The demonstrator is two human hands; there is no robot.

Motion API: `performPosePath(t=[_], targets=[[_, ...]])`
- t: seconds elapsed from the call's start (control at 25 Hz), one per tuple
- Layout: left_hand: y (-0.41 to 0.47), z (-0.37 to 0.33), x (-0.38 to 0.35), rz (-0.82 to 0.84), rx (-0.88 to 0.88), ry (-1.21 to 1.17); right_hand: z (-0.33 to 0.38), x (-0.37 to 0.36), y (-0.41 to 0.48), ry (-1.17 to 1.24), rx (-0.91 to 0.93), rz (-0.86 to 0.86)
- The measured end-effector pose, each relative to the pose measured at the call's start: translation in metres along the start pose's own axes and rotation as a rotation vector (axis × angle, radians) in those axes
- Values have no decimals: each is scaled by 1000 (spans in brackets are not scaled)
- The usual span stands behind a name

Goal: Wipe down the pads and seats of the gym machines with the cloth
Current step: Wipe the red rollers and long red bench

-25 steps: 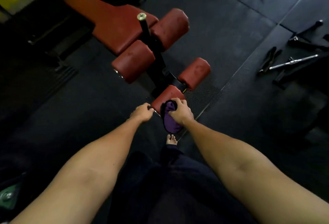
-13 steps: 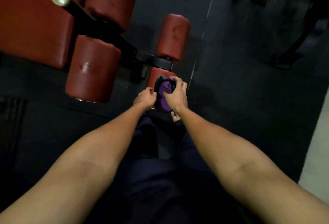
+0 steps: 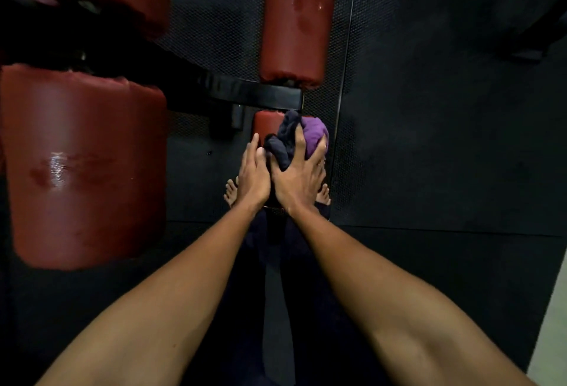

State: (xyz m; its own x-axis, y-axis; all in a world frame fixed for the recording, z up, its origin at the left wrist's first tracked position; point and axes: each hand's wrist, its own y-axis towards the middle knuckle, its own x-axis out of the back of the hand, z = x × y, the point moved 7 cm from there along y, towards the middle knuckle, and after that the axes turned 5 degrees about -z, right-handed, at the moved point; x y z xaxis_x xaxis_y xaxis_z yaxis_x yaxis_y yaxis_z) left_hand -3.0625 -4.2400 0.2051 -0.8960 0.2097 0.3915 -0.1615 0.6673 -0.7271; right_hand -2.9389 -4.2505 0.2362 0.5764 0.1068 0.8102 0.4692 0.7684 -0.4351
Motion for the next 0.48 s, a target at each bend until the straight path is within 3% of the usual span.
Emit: performPosePath(t=[0.32,0.48], targets=[[10,4,-4,-8,22,-160,-42,-2,16,285,-166,-58],[13,7,-11,-29,72,-197,-73,-14,-55,179,-148,83]])
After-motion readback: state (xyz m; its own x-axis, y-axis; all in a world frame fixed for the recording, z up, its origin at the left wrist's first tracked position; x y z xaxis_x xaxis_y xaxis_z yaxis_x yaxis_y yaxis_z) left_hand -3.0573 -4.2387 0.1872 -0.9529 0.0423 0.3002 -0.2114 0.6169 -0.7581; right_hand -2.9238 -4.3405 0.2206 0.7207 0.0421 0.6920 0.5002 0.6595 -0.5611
